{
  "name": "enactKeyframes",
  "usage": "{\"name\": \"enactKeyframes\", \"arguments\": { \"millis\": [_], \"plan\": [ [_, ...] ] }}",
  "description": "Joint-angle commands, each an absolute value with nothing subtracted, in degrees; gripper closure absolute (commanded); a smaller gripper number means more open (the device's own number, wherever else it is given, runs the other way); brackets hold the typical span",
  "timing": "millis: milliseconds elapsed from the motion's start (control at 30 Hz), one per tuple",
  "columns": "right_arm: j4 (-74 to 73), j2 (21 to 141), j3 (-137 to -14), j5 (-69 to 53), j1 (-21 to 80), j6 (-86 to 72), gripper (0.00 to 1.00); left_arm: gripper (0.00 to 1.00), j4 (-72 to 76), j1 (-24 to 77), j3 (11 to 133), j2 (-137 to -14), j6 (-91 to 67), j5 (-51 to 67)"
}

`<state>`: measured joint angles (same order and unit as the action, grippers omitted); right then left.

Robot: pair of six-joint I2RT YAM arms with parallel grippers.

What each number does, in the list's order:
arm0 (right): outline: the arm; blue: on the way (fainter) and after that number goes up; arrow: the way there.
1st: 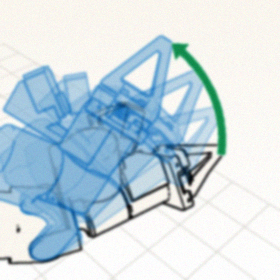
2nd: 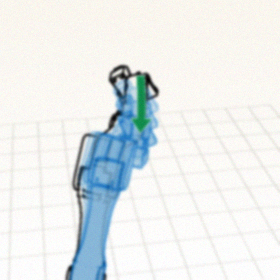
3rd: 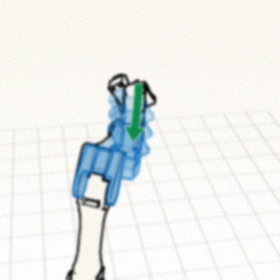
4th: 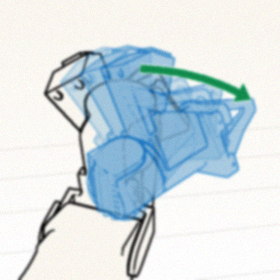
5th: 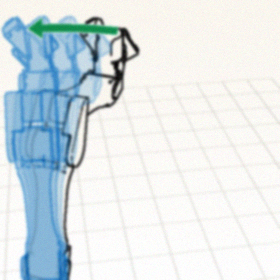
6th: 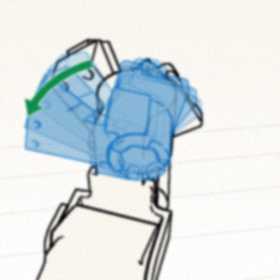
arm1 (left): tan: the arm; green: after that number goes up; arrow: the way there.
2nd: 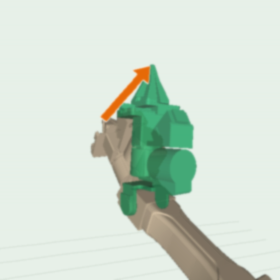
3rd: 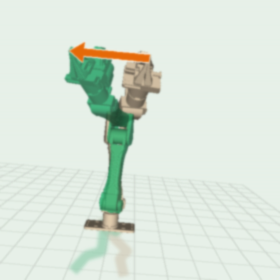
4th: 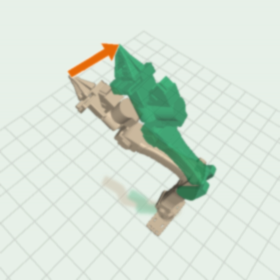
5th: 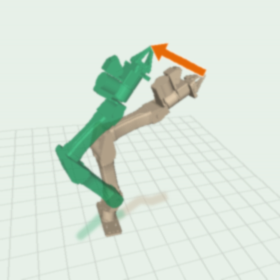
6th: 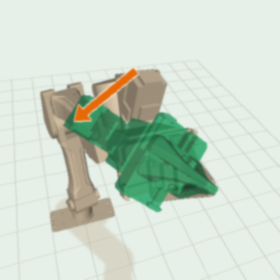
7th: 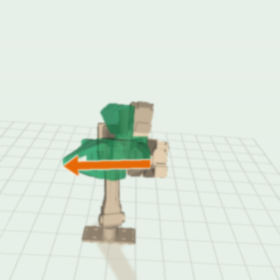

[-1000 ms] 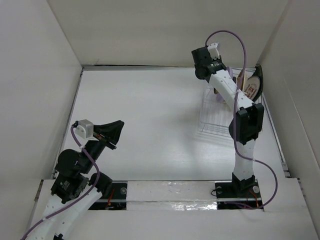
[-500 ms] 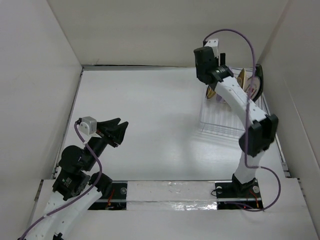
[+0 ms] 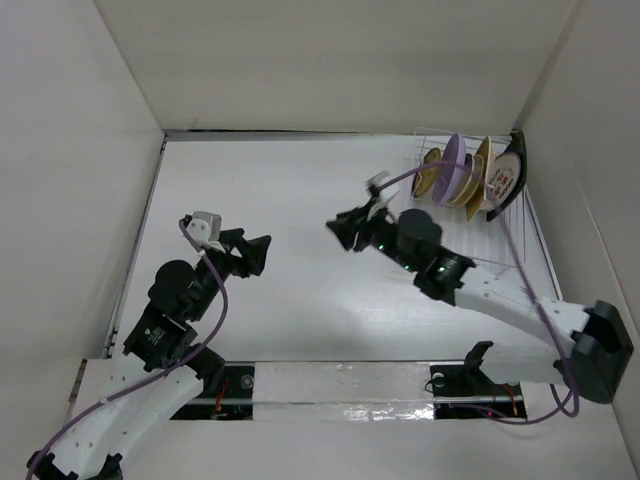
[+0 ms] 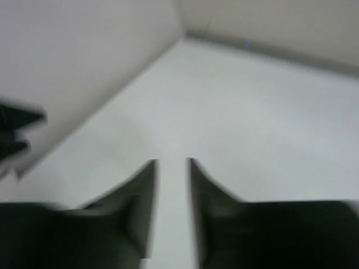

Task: Load the plates into the dish rack

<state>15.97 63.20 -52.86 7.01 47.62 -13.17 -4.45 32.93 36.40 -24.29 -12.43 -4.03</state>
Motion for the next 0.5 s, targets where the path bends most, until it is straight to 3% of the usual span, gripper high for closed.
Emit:
{"name": "enactKeyframes", "arguments": {
  "millis": [0,67,100,200,467],
  "plan": [
    [24.43,69.51,-47.90,-4.92,51.93,-13.28,0.52,0.38,-1.85,33.13,37.09,-27.93,-11.17,-7.55],
    [25.22,72.06,-48.51,-7.19,54.13,-10.99,0.33,0.34,-1.32,33.13,37.00,-30.30,-10.99,-8.00],
    [24.62,72.68,-48.95,-7.82,54.14,-10.46,0.31,0.32,-1.14,32.61,37.00,-31.11,-10.81,-7.56],
    [23.55,72.69,-48.96,-7.04,55.99,-7.65,0.29,0.30,-0.88,32.61,37.26,-34.26,-9.85,-7.38],
    [38.22,68.29,-36.49,-0.28,58.45,-9.93,0.31,0.30,-1.05,32.61,37.00,-37.18,-8.09,-8.44]
  ]
}}
